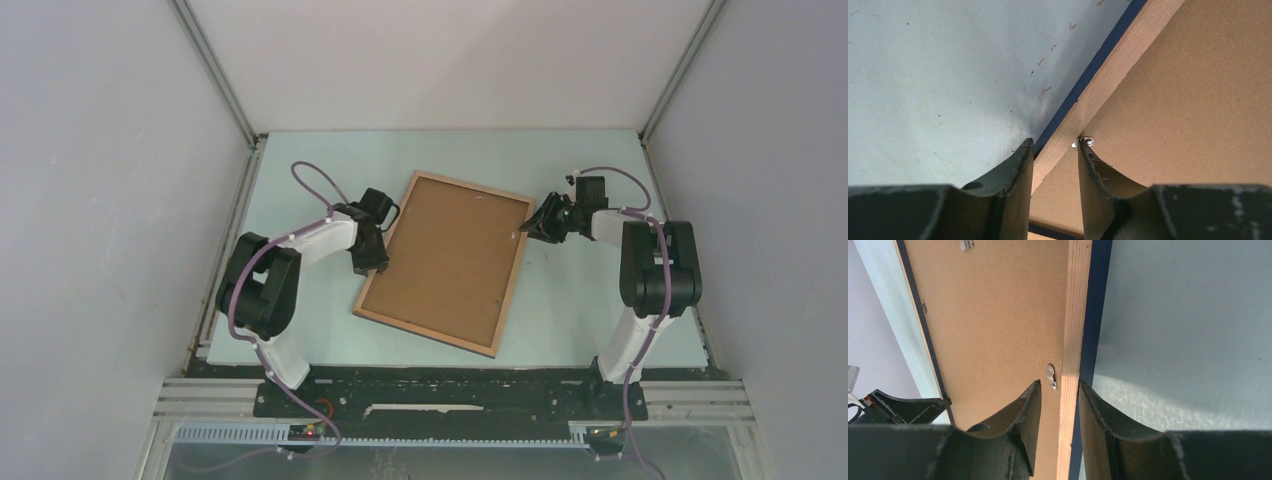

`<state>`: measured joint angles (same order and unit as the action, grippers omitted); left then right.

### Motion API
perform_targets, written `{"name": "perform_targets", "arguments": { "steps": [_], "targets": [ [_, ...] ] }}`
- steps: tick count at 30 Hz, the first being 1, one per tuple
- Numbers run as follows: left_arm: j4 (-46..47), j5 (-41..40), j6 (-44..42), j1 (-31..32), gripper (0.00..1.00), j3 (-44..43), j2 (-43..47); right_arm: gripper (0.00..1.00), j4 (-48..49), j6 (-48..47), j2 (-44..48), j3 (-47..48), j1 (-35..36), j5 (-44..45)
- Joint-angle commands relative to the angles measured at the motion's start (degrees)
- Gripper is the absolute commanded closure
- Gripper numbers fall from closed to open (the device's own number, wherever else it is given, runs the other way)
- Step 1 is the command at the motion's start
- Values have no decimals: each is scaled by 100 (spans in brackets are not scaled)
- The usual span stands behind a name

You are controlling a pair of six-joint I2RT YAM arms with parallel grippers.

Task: Put the photo into the frame
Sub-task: Install the photo frame at the center of the board.

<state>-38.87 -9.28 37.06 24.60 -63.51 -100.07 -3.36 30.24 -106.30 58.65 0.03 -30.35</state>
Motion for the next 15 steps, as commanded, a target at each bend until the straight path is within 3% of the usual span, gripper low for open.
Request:
{"name": "perform_targets", "arguments": {
  "steps": [1,15],
  "targets": [
    [-19,-373,-5,-96,99,-32,249,59,208,50,171,-5,41,-204],
    [34,-65,71,-196,100,45,631,59,177,49,180,-8,46,-216]
  ]
}}
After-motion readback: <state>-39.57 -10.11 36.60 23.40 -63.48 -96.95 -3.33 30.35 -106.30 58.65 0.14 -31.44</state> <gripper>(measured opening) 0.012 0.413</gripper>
